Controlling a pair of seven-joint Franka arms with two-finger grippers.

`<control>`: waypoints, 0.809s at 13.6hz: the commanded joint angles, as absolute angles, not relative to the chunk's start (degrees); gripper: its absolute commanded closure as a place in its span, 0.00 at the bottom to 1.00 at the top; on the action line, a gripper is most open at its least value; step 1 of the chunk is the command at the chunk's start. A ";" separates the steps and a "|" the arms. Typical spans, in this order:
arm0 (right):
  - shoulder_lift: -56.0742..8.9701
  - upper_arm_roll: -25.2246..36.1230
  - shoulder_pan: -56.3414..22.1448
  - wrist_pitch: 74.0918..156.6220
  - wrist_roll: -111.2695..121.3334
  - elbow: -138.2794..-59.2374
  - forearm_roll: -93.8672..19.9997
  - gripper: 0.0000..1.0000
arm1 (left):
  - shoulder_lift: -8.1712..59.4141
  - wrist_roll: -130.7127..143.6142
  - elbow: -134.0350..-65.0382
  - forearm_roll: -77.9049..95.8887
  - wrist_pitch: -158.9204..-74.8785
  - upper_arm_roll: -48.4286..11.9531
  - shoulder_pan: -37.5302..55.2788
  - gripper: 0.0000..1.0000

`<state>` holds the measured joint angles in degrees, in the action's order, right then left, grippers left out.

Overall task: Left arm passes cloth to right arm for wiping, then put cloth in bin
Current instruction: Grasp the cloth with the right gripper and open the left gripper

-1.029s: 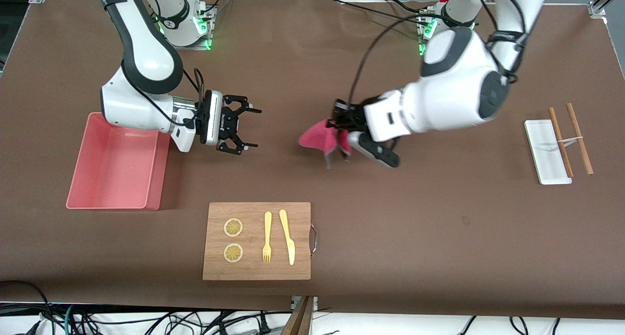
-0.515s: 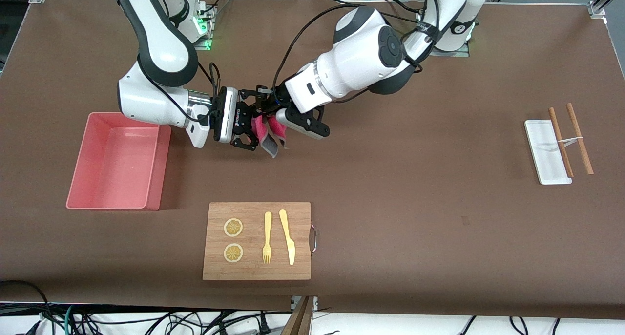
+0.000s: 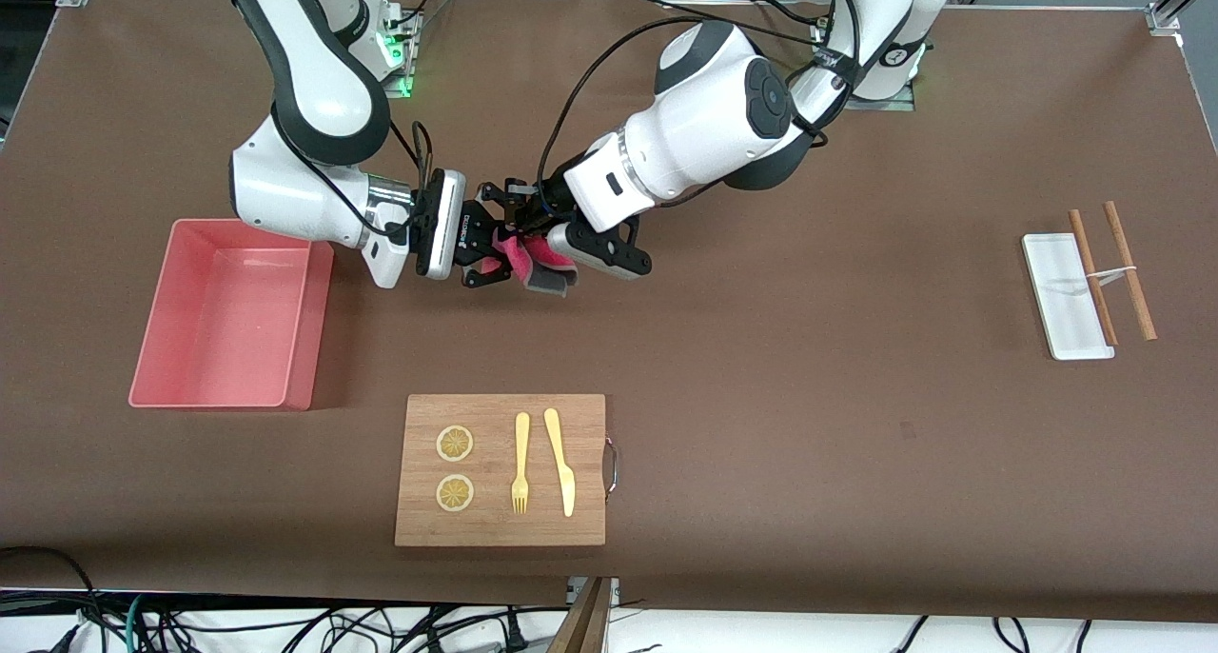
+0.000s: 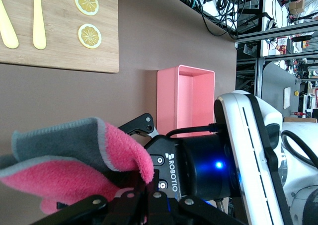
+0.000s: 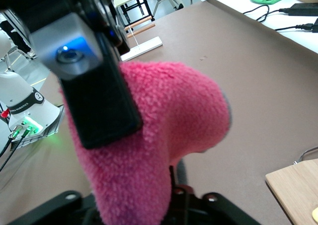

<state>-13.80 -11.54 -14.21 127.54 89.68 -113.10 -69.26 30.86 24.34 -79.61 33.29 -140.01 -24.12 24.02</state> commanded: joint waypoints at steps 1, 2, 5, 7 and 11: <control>-13.71 -11.25 -14.24 127.97 89.03 -112.59 -69.26 1.00 | 30.32 24.52 -79.45 35.16 -140.01 -23.91 24.08 1.00; -13.62 -11.16 -14.24 127.97 89.03 -112.59 -68.74 1.00 | 30.24 25.04 -79.45 35.16 -140.01 -23.91 24.00 1.00; -13.27 -9.50 -14.15 127.97 89.12 -112.06 -67.42 1.00 | 28.75 25.58 -81.46 34.89 -139.14 -23.73 23.12 0.00; -12.66 -7.83 -13.89 127.71 89.03 -111.62 -64.61 1.00 | 27.34 25.40 -82.26 34.11 -134.50 -23.55 20.41 0.00; -11.43 -3.97 -13.54 126.13 87.99 -111.97 -58.99 1.00 | 24.62 24.00 -81.92 26.58 -121.06 -23.55 13.11 0.00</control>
